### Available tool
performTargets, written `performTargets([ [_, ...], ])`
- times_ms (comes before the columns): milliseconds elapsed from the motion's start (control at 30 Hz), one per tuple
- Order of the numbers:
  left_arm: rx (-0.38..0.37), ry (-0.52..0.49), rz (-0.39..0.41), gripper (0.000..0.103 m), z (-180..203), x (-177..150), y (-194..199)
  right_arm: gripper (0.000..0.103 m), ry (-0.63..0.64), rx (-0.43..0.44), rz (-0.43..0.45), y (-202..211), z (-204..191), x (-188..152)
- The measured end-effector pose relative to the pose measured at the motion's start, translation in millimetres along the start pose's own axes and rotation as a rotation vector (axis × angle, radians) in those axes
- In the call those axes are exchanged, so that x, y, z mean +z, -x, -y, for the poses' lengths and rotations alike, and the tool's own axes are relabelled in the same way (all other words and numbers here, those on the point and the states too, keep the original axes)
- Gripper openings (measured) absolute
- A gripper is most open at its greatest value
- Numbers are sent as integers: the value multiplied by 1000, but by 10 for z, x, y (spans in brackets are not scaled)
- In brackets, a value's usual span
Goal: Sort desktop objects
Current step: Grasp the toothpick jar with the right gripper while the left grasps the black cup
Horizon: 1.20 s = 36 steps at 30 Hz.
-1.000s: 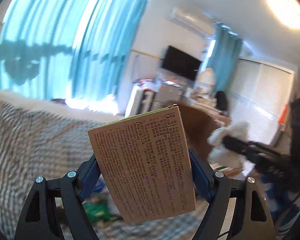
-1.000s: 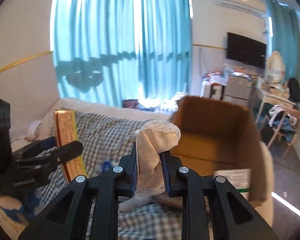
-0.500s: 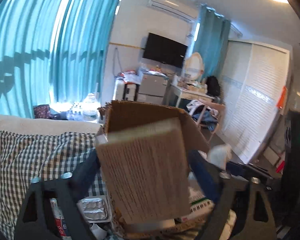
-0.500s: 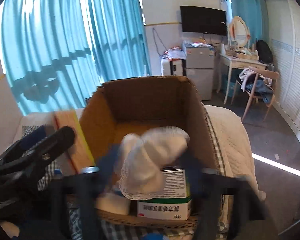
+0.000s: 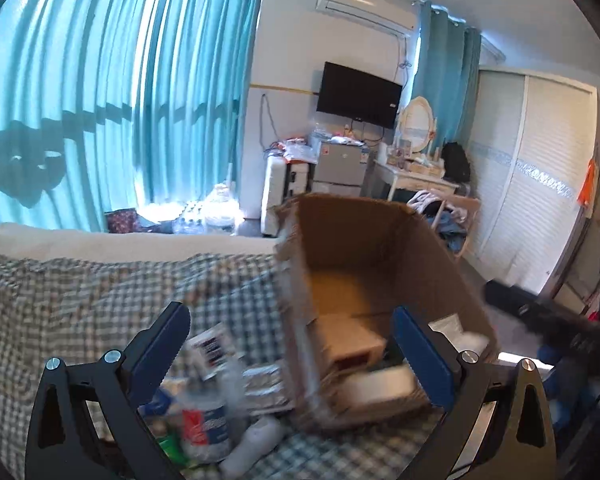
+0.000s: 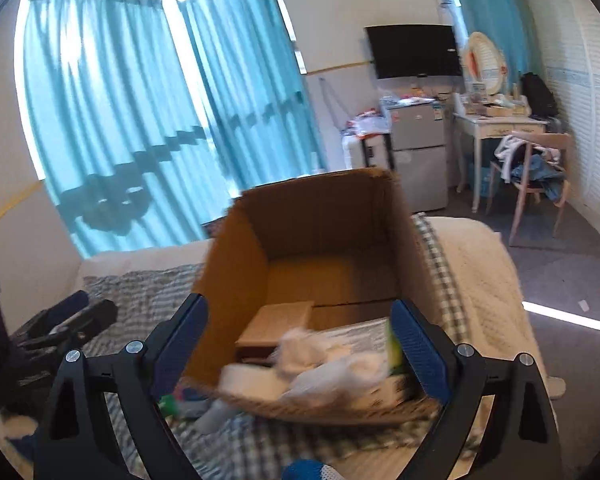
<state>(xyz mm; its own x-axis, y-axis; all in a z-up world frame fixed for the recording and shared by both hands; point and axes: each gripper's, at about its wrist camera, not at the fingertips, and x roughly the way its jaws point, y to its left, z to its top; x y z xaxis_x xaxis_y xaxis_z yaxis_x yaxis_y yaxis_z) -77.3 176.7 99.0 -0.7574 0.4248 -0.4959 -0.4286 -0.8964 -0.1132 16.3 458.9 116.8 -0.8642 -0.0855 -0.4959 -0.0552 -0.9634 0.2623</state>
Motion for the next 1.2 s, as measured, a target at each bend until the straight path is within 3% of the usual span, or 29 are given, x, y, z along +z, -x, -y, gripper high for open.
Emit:
performTargets([
  [233, 268, -73, -56, 103, -736, -494, 362, 94, 169, 202, -90, 14, -851, -450],
  [433, 404, -12, -140, 103, -1325, -1145, 210, 94, 363, 195, -193, -456, -1548, -1036],
  [533, 409, 38, -168, 103, -1525, -1449, 49, 93, 426, 189, -253, -695, -1752, -1272],
  [700, 376, 58, -223, 103, -1687, -1797, -295, 93, 461, 134, -274, -1001, -1935, -1434],
  [900, 368, 119, -257, 103, -1858, -1948, -550, 93, 482, 54, -317, -1628, -2016, -1574],
  [1033, 402, 53, -295, 103, -1870, -2066, -715, 93, 402, 35, -393, -1999, -1964, -1659],
  [1200, 349, 77, -311, 103, -1948, -2129, -793, 92, 391, -12, -417, -2287, -1973, -1707],
])
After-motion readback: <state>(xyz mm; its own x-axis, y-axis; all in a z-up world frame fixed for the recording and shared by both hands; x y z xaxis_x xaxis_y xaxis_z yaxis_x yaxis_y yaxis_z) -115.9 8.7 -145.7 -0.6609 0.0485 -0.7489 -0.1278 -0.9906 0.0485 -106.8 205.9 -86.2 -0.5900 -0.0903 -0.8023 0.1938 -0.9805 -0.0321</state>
